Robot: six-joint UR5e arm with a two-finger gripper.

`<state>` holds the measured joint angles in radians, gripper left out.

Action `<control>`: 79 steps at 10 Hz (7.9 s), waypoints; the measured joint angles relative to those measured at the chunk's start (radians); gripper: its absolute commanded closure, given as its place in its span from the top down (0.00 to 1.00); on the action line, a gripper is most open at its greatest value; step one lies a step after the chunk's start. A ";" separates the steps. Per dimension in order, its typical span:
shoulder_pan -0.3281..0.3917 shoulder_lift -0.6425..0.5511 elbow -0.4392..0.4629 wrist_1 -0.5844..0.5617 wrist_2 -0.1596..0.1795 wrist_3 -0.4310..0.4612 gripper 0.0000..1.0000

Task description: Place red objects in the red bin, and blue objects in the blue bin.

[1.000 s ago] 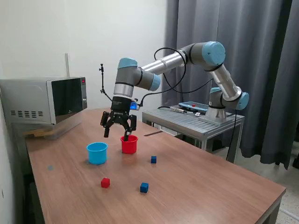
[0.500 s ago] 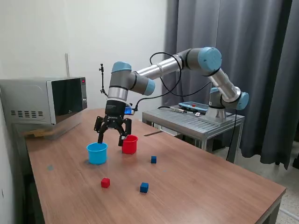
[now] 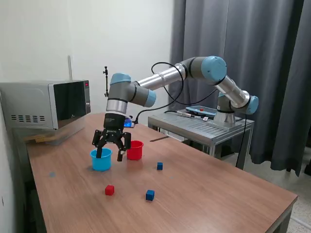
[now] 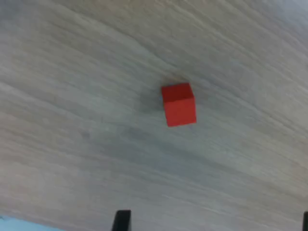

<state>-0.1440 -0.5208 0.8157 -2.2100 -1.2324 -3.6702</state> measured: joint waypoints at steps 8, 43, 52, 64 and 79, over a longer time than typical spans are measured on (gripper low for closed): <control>-0.001 0.119 -0.088 0.032 0.002 0.000 1.00; 0.011 0.207 -0.189 0.113 -0.040 -0.034 0.00; 0.017 0.188 -0.191 0.114 -0.044 -0.026 0.00; 0.064 -0.055 0.072 0.123 -0.174 0.083 0.00; -0.058 -0.261 0.327 0.165 -0.277 0.394 0.00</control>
<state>-0.2015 -0.7822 1.1429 -2.0448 -1.5094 -3.2757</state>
